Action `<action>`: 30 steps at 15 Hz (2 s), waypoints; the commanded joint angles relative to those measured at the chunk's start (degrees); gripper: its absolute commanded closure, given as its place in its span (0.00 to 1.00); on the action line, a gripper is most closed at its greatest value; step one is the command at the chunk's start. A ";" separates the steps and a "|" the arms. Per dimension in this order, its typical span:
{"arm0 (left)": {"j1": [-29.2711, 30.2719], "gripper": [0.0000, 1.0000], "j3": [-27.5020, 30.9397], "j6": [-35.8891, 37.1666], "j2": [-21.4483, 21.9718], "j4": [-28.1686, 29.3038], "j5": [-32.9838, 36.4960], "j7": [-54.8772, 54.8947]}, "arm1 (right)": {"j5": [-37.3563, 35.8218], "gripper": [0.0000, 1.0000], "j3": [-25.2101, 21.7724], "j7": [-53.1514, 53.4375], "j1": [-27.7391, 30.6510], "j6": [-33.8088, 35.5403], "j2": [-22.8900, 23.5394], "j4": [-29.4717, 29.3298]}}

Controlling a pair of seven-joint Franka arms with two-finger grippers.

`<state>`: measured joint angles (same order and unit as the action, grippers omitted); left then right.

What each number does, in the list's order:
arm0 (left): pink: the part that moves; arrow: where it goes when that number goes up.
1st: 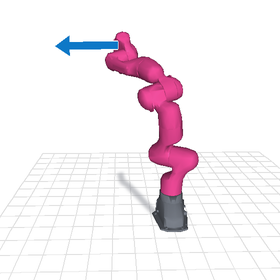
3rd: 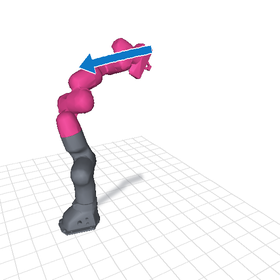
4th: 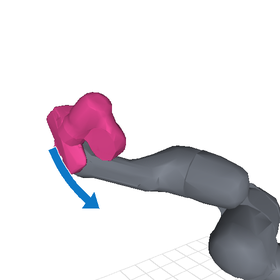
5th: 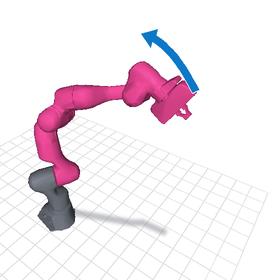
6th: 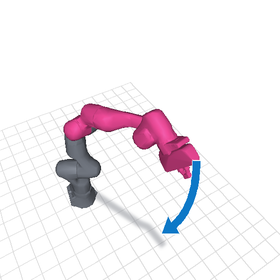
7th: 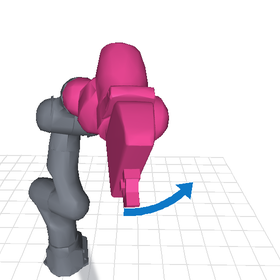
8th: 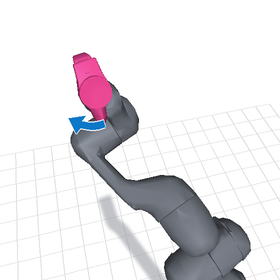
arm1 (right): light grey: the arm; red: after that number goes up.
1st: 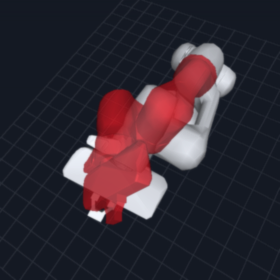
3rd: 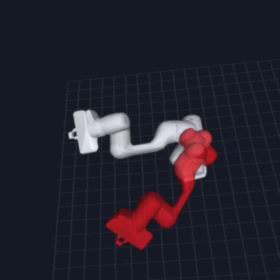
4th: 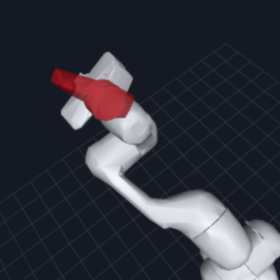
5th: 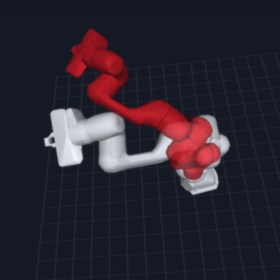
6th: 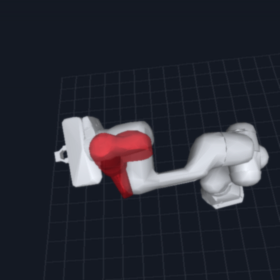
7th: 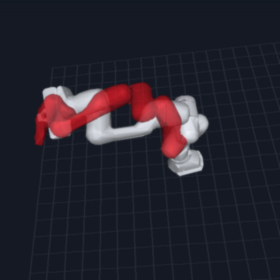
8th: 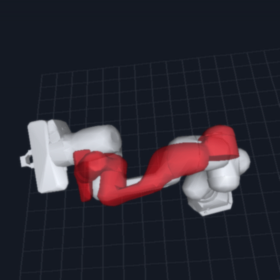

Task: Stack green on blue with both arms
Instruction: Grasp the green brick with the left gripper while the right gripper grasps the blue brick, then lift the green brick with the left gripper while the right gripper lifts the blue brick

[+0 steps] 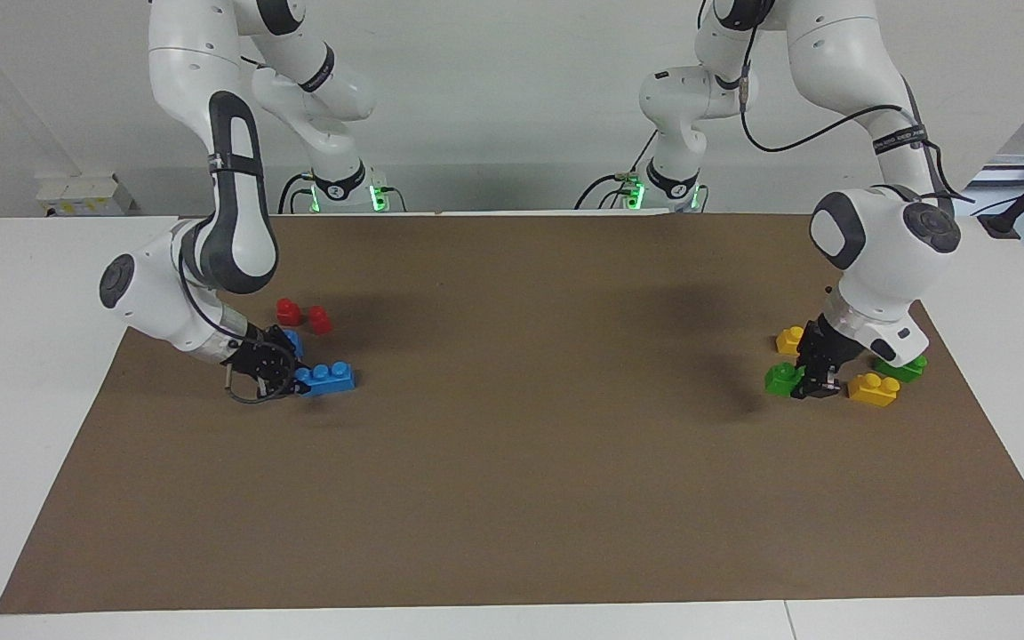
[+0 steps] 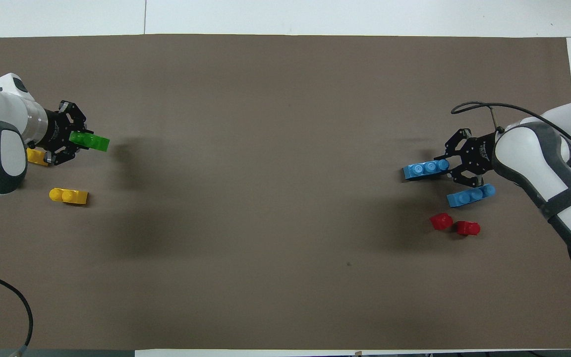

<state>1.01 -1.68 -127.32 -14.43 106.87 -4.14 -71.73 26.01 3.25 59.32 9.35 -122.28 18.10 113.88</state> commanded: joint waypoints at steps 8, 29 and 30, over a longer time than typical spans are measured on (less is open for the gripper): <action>-12.52 1.00 0.71 10.15 7.39 1.68 -0.87 -20.63 | 1.32 1.00 0.53 0.17 -2.21 12.40 -1.22 -8.94; -27.37 1.00 0.71 9.99 10.82 5.19 -0.95 -44.02 | 1.50 1.00 0.71 40.53 -35.45 -15.79 -9.58 6.35; -27.64 1.00 0.62 9.11 10.91 5.80 -0.95 -44.72 | 1.58 1.00 0.71 40.79 -36.41 -15.88 -9.49 6.35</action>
<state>-24.70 -1.94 -116.38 -5.98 109.43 -4.18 -114.94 26.17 4.09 99.35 -25.74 -136.39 10.46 117.81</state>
